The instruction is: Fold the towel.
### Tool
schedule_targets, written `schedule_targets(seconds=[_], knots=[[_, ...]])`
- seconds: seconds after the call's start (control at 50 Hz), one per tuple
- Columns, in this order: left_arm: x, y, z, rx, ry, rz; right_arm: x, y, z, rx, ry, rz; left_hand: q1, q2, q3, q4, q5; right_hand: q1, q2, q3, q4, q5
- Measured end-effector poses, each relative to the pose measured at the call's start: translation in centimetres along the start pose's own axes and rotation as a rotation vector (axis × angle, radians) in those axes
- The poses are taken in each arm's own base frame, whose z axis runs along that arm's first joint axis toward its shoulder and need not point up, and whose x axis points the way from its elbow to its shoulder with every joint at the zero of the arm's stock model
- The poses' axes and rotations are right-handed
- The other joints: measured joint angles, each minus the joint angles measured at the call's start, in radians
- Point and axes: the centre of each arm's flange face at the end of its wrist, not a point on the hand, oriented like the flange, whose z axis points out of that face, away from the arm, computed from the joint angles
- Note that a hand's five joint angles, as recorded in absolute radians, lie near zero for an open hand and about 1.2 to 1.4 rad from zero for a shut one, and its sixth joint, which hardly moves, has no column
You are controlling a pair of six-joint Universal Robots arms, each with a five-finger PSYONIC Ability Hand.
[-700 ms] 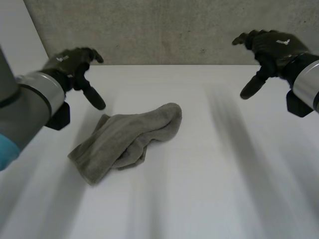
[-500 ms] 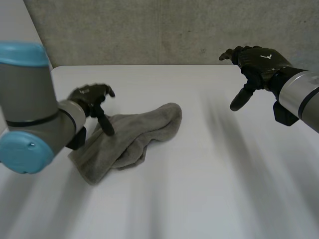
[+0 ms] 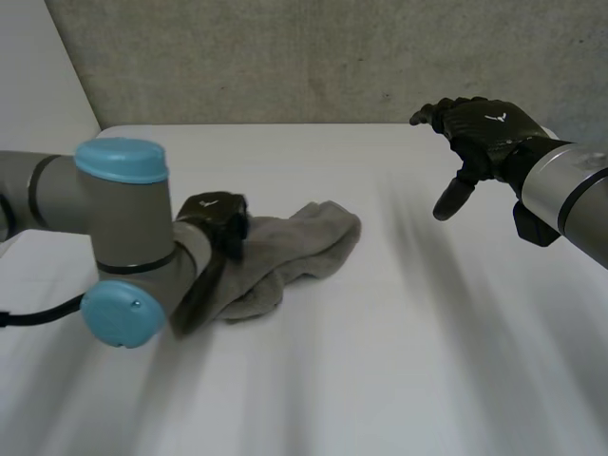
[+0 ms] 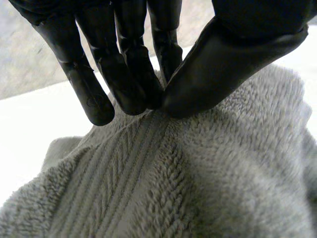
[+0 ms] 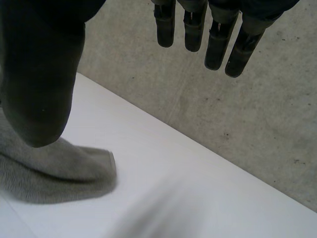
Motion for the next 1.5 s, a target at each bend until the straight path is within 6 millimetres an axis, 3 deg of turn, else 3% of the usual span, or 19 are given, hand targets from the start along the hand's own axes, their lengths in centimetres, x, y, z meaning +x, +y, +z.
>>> schedule_targets(seconds=[0.2,0.24,0.36,0.5,0.54,0.62,0.66,0.78,0.86,0.98,1.1,1.28,1.38,1.5], knots=[[8.9,-2.2,-2.6,0.159,0.212,0.050,0.3,-1.0,-0.4,0.029,0.012,-0.013,0.000,0.000,0.000,0.004,0.000,0.000,0.000,0.000,0.000,0.000],[11.4,-2.1,-3.4,0.199,0.275,0.058,0.4,-1.3,-0.6,0.041,0.018,-0.017,0.000,0.000,0.000,0.004,0.000,0.000,0.000,0.000,0.000,0.000],[16.0,-0.7,-4.5,0.258,0.425,0.074,0.6,-2.1,-1.1,0.066,0.029,-0.024,0.000,0.000,0.000,0.004,0.000,0.000,0.000,0.000,0.000,0.000],[18.1,0.8,-4.7,0.275,0.539,0.082,0.6,-2.7,-1.6,0.085,0.032,-0.030,-0.009,-0.013,-0.013,-0.010,-0.007,0.000,0.000,0.000,0.000,0.000],[18.2,0.7,-4.7,0.279,0.547,0.081,0.6,-2.8,-1.6,0.087,0.032,-0.031,-0.181,-0.182,-0.182,-0.192,-0.188,0.000,0.000,0.000,0.000,0.000],[17.6,-0.3,-4.7,0.298,0.541,0.075,0.5,-2.9,-1.7,0.090,0.031,-0.032,-0.815,-0.847,-0.830,-0.850,-0.861,0.000,0.000,0.000,0.000,0.000],[16.9,-1.2,-4.8,0.312,0.527,0.070,0.5,-2.9,-1.7,0.091,0.030,-0.033,-0.955,-0.991,-0.987,-1.009,-1.015,0.000,0.000,0.000,0.000,0.000],[13.0,-5.5,-5.2,0.385,0.443,0.044,0.2,-2.8,-1.8,0.087,0.022,-0.043,-0.992,-1.020,-1.029,-1.046,-1.077,0.000,0.000,0.000,0.000,0.000],[9.2,-8.5,-5.4,0.442,0.358,0.027,-0.1,-2.7,-2.0,0.082,0.017,-0.080,-0.998,-1.029,-1.038,-1.055,-1.080,0.000,0.000,0.000,0.000,0.000],[4.3,-10.2,-4.5,0.464,0.238,0.011,-1.2,-2.4,-2.8,0.069,-0.008,-0.187,-1.000,-1.029,-1.038,-1.056,-1.080,0.000,0.000,0.000,0.000,0.000],[0.4,-9.3,-2.3,0.413,0.153,0.004,-5.1,-1.1,-4.1,0.042,-0.109,-0.365,-1.000,-1.029,-1.038,-1.056,-1.070,0.000,0.000,0.000,0.000,0.000],[-2.2,-4.4,2.9,0.269,0.158,-0.001,-12.5,4.6,-6.2,-0.046,-0.318,-0.684,-0.864,-0.880,-0.889,-0.918,-0.887,0.000,0.000,0.000,0.000,0.000],[-2.5,-2.6,5.2,0.234,0.168,-0.004,-14.5,8.0,-5.5,-0.052,-0.350,-0.801,-0.864,-0.876,-0.884,-0.918,-0.877,0.000,0.000,-0.005,0.000,0.000],[-2.6,-1.1,6.9,0.214,0.167,0.016,-14.9,10.7,-3.4,-0.029,-0.290,-0.853,-0.846,-0.865,-0.871,-0.899,-0.865,0.000,0.000,-0.005,0.000,0.000]])
